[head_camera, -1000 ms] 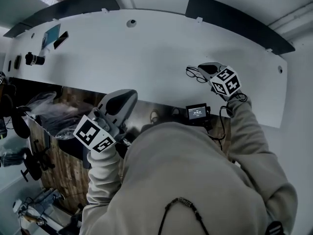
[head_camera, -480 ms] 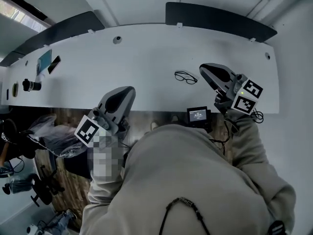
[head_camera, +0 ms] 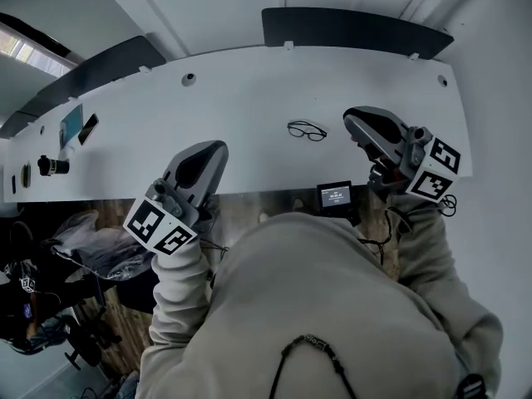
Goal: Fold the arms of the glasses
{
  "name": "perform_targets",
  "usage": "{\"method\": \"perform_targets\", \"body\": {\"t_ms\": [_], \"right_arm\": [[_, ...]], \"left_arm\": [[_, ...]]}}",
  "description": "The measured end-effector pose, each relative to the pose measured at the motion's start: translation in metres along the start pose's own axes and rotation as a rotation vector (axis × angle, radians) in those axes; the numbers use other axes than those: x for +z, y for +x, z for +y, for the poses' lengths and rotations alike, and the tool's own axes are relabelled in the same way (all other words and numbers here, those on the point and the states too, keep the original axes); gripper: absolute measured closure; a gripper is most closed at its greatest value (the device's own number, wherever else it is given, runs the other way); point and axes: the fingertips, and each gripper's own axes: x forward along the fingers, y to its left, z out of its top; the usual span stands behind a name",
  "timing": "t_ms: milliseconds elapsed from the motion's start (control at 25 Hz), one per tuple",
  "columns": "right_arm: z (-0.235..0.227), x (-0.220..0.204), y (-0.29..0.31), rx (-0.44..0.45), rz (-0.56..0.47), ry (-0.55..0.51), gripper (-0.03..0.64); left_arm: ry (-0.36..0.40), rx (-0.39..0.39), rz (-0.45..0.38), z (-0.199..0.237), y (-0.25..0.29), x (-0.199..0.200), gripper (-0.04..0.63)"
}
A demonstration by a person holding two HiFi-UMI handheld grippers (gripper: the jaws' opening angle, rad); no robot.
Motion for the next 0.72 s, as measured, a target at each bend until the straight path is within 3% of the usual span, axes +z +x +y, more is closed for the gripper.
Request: {"method": "perform_targets", "body": {"t_ms": [200,400,720], "right_arm": [[0.010,0.005,-0.003,-0.009,-0.007,-0.027,0.597],[0.014,0.008,-0.003,-0.024,-0.012,-0.054,0.597],[0.020,0.014,0.002,-0.009,-0.014,-0.073,0.597]], "left_arm": [[-0.009,-0.016,-0.008,-0.006,-0.003,0.000,0.591],[-0.040,-0.031,-0.083,-0.005,-0.016,0.017,0.591],[-0.031,-0.008,-0.086,0.002,-0.024,0.021,0.591]]}}
